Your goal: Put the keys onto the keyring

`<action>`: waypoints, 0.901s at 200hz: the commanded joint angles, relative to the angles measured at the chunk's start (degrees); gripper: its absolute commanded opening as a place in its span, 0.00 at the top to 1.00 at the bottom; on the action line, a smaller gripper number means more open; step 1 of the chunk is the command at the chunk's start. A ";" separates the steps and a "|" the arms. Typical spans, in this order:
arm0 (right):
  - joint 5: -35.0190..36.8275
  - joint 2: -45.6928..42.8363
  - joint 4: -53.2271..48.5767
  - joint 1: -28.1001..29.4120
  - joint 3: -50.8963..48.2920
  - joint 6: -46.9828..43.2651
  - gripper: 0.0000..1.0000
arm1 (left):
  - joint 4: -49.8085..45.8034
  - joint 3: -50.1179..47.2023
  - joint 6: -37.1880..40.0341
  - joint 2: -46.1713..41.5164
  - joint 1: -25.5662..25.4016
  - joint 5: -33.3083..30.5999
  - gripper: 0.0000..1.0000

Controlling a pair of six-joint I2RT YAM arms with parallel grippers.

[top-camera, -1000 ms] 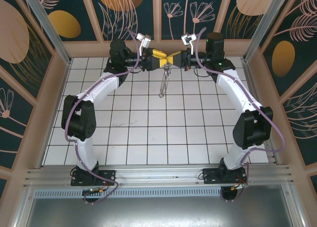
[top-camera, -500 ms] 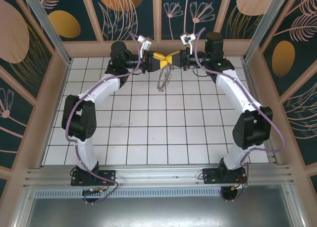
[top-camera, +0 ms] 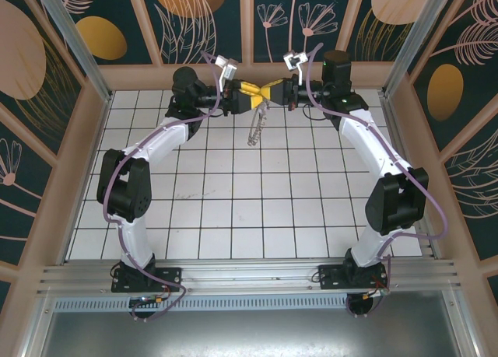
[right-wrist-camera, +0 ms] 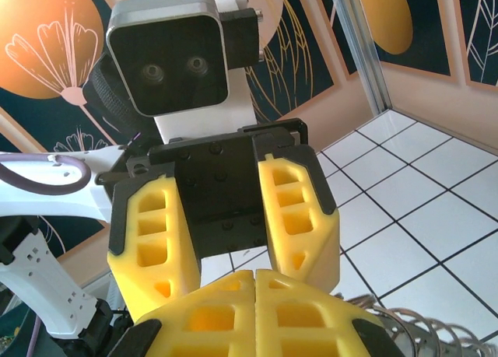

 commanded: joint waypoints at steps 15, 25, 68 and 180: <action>-1.34 -1.41 2.15 0.02 0.80 -0.50 1.00 | 5.05 0.11 -2.19 -1.35 -0.28 0.45 0.71; -1.32 -1.38 2.19 0.02 0.78 -0.51 1.00 | 5.19 0.33 -2.42 -1.11 -0.28 0.49 0.76; -1.23 -1.26 2.89 0.06 0.78 0.03 1.00 | 6.96 -0.12 -3.72 -0.92 -0.28 0.87 0.92; 6.26 -9.42 17.69 -3.52 -8.49 12.05 0.58 | 15.94 -2.66 -10.31 -3.52 -0.37 -9.01 1.00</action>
